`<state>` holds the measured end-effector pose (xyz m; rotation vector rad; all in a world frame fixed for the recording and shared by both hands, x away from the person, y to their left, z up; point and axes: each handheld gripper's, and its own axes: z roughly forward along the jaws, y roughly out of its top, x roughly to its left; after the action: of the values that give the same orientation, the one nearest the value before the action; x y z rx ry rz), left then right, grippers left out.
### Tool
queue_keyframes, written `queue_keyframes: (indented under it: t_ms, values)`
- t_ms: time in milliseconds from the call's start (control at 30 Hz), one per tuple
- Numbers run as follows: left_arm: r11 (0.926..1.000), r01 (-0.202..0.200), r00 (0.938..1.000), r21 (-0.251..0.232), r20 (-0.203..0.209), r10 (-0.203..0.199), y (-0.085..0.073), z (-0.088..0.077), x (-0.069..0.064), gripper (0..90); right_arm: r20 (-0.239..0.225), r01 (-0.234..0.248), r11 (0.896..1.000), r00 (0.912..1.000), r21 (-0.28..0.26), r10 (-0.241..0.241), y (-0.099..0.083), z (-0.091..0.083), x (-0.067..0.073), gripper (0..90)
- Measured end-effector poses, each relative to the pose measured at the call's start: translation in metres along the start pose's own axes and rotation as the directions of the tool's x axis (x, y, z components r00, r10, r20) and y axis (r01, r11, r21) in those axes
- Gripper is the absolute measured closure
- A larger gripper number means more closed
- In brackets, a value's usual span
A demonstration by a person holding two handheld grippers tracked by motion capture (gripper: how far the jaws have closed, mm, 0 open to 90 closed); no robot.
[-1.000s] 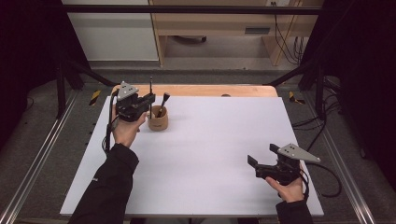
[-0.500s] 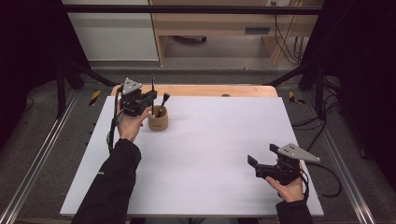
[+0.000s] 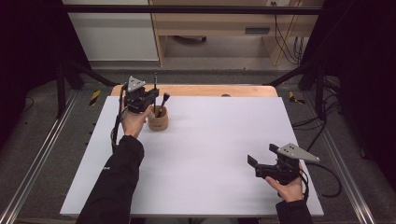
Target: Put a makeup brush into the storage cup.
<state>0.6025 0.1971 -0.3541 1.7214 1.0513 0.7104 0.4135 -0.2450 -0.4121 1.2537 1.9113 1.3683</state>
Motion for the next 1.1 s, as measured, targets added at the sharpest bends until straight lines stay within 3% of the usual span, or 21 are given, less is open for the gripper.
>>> queue_keyframes:
  t_ms: [100, 333, 633, 867, 1100]
  values:
    - [0.9999, 0.013, 0.9999, 0.009, 0.0, -0.013, -0.003, 0.006, 0.001, 84.3, -0.006, 0.005, 1.0, 1.0, 0.0, -0.005, 0.0, 0.001, 0.001, 4.3]
    - [0.9996, -0.015, 0.9998, 0.026, -0.01, 0.015, -0.007, 0.015, -0.002, 84.4, -0.004, -0.003, 1.0, 1.0, 0.004, 0.003, -0.001, 0.001, 0.0, 4.4]
    - [0.9988, 0.001, 0.9998, 0.049, -0.018, 0.0, -0.02, 0.022, 0.003, 84.4, -0.006, -0.002, 1.0, 1.0, 0.002, 0.002, -0.001, 0.001, 0.0, 4.5]
    - [0.9987, 0.016, 0.9998, 0.049, -0.009, -0.016, -0.027, 0.021, 0.004, 84.4, -0.007, -0.001, 1.0, 1.0, 0.002, 0.001, -0.001, 0.001, 0.0, 4.6]
    - [0.9983, 0.001, 1.0, 0.059, -0.007, -0.001, -0.033, 0.022, 0.002, 84.4, -0.009, 0.0, 1.0, 1.0, 0.003, 0.0, -0.001, 0.002, 0.001, 4.6]
